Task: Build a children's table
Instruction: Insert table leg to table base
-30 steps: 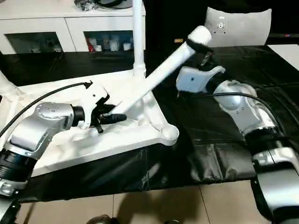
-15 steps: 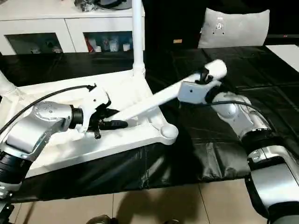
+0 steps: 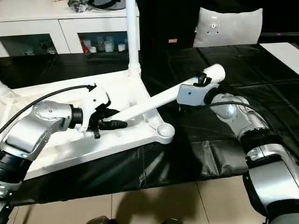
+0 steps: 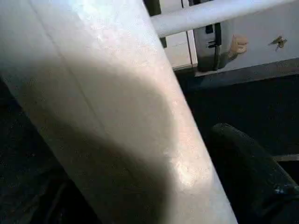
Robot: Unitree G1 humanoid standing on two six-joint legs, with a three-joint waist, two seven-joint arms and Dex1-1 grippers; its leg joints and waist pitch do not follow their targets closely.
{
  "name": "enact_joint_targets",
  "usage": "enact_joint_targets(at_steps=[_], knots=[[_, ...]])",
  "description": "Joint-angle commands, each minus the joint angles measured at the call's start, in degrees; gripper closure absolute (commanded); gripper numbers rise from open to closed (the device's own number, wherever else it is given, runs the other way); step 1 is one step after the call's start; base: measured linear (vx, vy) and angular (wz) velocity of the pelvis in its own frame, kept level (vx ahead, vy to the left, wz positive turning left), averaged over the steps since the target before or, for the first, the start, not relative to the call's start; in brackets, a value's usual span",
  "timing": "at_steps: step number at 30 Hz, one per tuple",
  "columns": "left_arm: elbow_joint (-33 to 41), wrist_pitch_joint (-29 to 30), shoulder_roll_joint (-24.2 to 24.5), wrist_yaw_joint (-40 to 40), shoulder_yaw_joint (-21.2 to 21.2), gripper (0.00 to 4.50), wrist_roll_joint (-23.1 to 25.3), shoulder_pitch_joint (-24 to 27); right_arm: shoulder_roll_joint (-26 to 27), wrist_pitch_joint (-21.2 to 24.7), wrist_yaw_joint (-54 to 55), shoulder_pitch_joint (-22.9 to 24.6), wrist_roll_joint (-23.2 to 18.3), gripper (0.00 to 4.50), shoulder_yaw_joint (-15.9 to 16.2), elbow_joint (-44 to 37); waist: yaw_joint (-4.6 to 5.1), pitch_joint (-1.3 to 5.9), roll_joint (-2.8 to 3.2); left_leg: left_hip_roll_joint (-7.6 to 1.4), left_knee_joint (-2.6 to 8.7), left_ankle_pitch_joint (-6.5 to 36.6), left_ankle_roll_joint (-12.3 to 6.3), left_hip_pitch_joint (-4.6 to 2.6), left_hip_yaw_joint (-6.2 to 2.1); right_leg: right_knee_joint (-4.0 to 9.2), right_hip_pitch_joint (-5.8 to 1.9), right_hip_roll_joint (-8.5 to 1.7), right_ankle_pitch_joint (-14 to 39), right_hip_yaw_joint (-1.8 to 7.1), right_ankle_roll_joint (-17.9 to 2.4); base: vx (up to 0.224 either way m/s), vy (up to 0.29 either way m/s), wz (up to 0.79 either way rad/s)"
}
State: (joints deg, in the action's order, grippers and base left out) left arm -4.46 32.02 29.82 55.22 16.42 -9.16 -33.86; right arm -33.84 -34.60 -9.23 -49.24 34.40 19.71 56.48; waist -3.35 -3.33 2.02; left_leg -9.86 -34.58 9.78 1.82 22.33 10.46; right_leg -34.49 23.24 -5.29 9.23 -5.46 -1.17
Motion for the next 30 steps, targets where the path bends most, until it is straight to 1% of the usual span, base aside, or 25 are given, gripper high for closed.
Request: enact_joint_targets(at_steps=[1,2,3,4,6,11,14,15,16,17,18,19,20,21,22,23,24,25,26,27,28,29,30], knots=[[1.4,-5.6,-0.3,0.1,-7.0,3.03,-3.9,-2.1,0.5,0.6,-1.4,1.0,-3.5,1.72,-1.5,2.8,-0.03,4.20,-0.79,-2.40,3.35,14.3,-2.81,-0.95,-0.95,3.63,-3.11,-2.98,14.7,2.74,-12.1,0.000,0.000,0.00],[1.2,-5.9,-0.4,0.0,-7.5,3.03,-4.1,-2.3,0.5,0.6,-1.6,1.1,-3.7,1.73,-1.6,3.0,-0.05,4.24,-0.76,-2.44,3.36,14.3,-2.78,-0.98,-0.95,3.57,-3.13,-2.99,14.4,2.75,-12.2,0.000,0.000,0.00],[0.9,-5.7,-0.4,-0.2,-8.1,3.03,-4.5,-2.6,0.7,0.7,-1.9,1.2,-4.1,1.73,-1.9,3.2,-0.09,4.22,-0.42,-2.45,3.38,14.3,-2.71,-0.99,-1.03,3.51,-3.12,-3.01,14.3,2.74,-12.3,0.000,0.000,0.00],[0.3,-5.4,-0.2,-0.3,-9.2,3.03,-4.9,-3.0,0.8,0.8,-2.1,1.4,-4.4,1.73,-2.1,3.5,0.01,4.24,-0.56,-2.47,3.38,14.6,-2.67,-1.02,-0.97,3.55,-3.10,-2.94,14.0,2.74,-12.4,0.000,0.000,0.00],[-0.3,-5.5,0.3,-0.2,-9.8,3.03,-5.0,-3.4,0.8,0.8,-2.1,1.6,-4.3,1.74,-2.1,3.7,-0.04,4.22,-0.57,-2.48,3.40,14.7,-2.71,-0.99,-1.01,3.49,-3.15,-2.98,13.7,2.74,-12.7,0.000,0.000,0.00],[-0.7,-5.9,1.3,0.7,-9.8,3.03,-4.9,-3.4,0.9,0.9,-2.3,1.7,-4.3,1.75,-2.2,3.9,-0.08,4.25,-0.53,-2.51,3.43,14.9,-2.53,-1.07,-1.04,3.44,-3.14,-2.99,13.8,2.78,-12.9,0.000,0.000,0.00],[0.2,-4.2,0.1,1.6,-11.3,3.03,-7.5,-3.7,1.1,1.0,-2.5,1.7,-4.3,1.75,-2.2,3.9,-0.07,4.23,-0.48,-2.51,3.44,14.9,-2.35,-1.07,-1.03,3.44,-3.17,-3.01,13.6,2.78,-12.9,0.000,0.000,0.00],[0.2,-4.2,0.1,1.6,-11.3,2.47,-7.5,-3.7,1.1,1.0,-2.5,1.7,-4.3,1.75,-2.2,3.9,-0.08,4.23,-0.49,-2.49,3.43,14.9,-2.30,-1.06,-1.01,3.42,-3.18,-3.02,13.6,2.78,-13.0,0.000,0.000,0.00],[0.4,-3.8,-0.5,1.5,-12.1,2.33,-8.5,-4.0,1.1,1.0,-2.6,1.7,-4.3,1.75,-2.1,3.9,-0.08,4.23,-0.48,-2.50,3.44,14.9,-2.29,-1.08,-1.00,3.42,-3.18,-3.02,13.5,2.79,-13.1,0.000,0.000,0.00],[0.4,-3.6,-0.7,1.5,-12.4,2.33,-8.9,-4.1,1.1,1.0,-2.6,1.7,-4.2,1.75,-2.1,3.9,-0.16,4.34,-0.39,-2.39,3.24,15.0,-2.17,-1.27,-0.84,3.46,-3.21,-3.21,12.9,2.85,-13.8,0.000,0.000,0.00],[0.3,-3.4,-0.8,1.7,-12.7,2.33,-9.3,-4.1,1.1,1.1,-2.7,1.7,-4.1,1.75,-2.0,3.9,-0.33,4.31,-0.22,-2.46,3.25,15.4,-2.02,-1.40,-0.85,3.65,-3.11,-3.23,12.7,2.85,-14.2,0.000,0.000,0.00],[0.2,-3.6,-0.7,1.7,-12.8,2.11,-9.4,-4.2,1.2,1.1,-2.7,1.7,-4.1,1.79,-2.0,4.0,-0.33,4.36,-0.28,-2.51,3.36,15.3,-1.82,-1.23,-1.00,3.33,-3.17,-2.80,11.2,2.71,-14.4,0.000,0.000,0.00],[0.0,-3.7,-0.9,1.5,-13.3,1.96,-9.8,-4.3,1.2,1.3,-2.9,1.8,-4.2,1.91,-2.0,4.0,-0.29,4.26,-0.46,-2.51,3.42,15.5,-1.92,-1.16,-1.02,3.25,-3.18,-2.71,10.8,2.68,-14.3,0.000,0.000,0.00],[-0.3,-3.9,-1.2,1.2,-13.9,1.90,-10.2,-4.4,1.2,1.4,-3.1,1.8,-4.2,2.06,-2.0,4.1,-0.16,4.23,-0.66,-2.45,3.42,15.6,-2.15,-0.95,-1.07,3.15,-3.43,-2.83,11.2,2.65,-14.1,0.000,0.000,0.00],[-0.6,-3.8,-1.7,0.7,-14.9,1.88,-11.0,-4.7,1.2,1.7,-3.3,1.9,-4.4,2.15,-2.1,4.2,-0.18,4.20,-0.64,-2.49,3.37,15.5,-2.42,-1.01,-1.04,3.22,-3.39,-3.05,12.2,2.73,-13.9,0.000,0.000,0.00],[-1.0,-3.3,-2.3,-0.1,-16.5,1.75,-12.3,-5.1,1.2,2.0,-3.6,2.0,-4.5,2.18,-2.2,4.3,-0.18,4.10,-0.58,-2.44,3.34,15.5,-2.50,-1.00,-0.95,3.32,-3.29,-3.02,13.5,2.73,-13.6,0.000,0.000,0.00],[-1.3,-3.0,-2.6,-0.4,-17.3,1.75,-13.0,-5.4,1.2,2.2,-3.8,2.1,-4.6,2.18,-2.3,4.4,-0.16,4.10,-0.57,-2.41,3.28,15.8,-2.46,-1.00,-0.90,3.37,-3.25,-2.99,14.0,2.74,-13.6,0.000,0.000,0.00],[-1.3,-3.0,-2.6,-0.4,-17.3,1.63,-13.0,-5.4,1.2,2.2,-3.8,2.1,-4.6,2.24,-2.3,4.4,-0.11,4.08,-0.58,-2.42,3.29,16.2,-2.27,-0.99,-0.93,3.47,-3.22,-3.02,15.0,2.74,-13.3,0.000,0.000,0.00],[-1.8,-3.2,-3.0,-1.4,-18.3,1.53,-13.3,-5.7,1.4,2.6,-4.1,2.2,-5.3,2.34,-2.8,4.5,-0.08,4.04,-0.62,-2.44,3.32,16.5,-2.17,-0.95,-0.99,3.50,-3.19,-3.00,15.5,2.72,-13.0,0.000,0.000,0.00],[-2.9,-3.8,-4.0,-3.6,-20.3,1.47,-13.9,-6.5,1.7,3.4,-4.8,2.4,-6.6,2.45,-3.7,5.1,0.06,3.99,-0.57,-2.37,3.26,17.4,-2.08,-1.01,-0.92,3.56,-3.14,-2.92,16.4,2.71,-12.7,0.000,0.000,0.00],[-5.4,-5.8,-5.6,-8.4,-23.7,1.30,-14.0,-8.0,2.2,4.5,-5.7,2.5,-8.5,2.55,-5.1,5.8,0.02,3.97,-0.65,-2.35,3.26,17.8,-1.96,-1.09,-1.02,3.69,-3.11,-2.97,17.3,2.67,-12.3,0.000,0.000,0.00],[-5.4,-5.8,-5.6,-8.4,-23.7,1.20,-14.0,-8.0,2.2,4.5,-5.7,2.5,-8.5,2.56,-5.1,5.8,0.21,3.85,-0.70,-2.14,3.14,18.7,-2.02,-1.22,-0.90,4.02,-2.91,-2.68,18.5,2.59,-11.8,0.000,0.000,0.00],[-6.5,-6.9,-6.2,-10.5,-24.9,1.20,-13.7,-8.6,2.3,4.8,-5.8,2.5,-9.0,2.56,-5.4,5.9,0.07,3.93,-0.63,-2.16,3.14,19.0,-1.93,-1.35,-1.01,4.02,-2.93,-2.79,19.2,2.52,-11.5,0.000,0.000,0.00]])
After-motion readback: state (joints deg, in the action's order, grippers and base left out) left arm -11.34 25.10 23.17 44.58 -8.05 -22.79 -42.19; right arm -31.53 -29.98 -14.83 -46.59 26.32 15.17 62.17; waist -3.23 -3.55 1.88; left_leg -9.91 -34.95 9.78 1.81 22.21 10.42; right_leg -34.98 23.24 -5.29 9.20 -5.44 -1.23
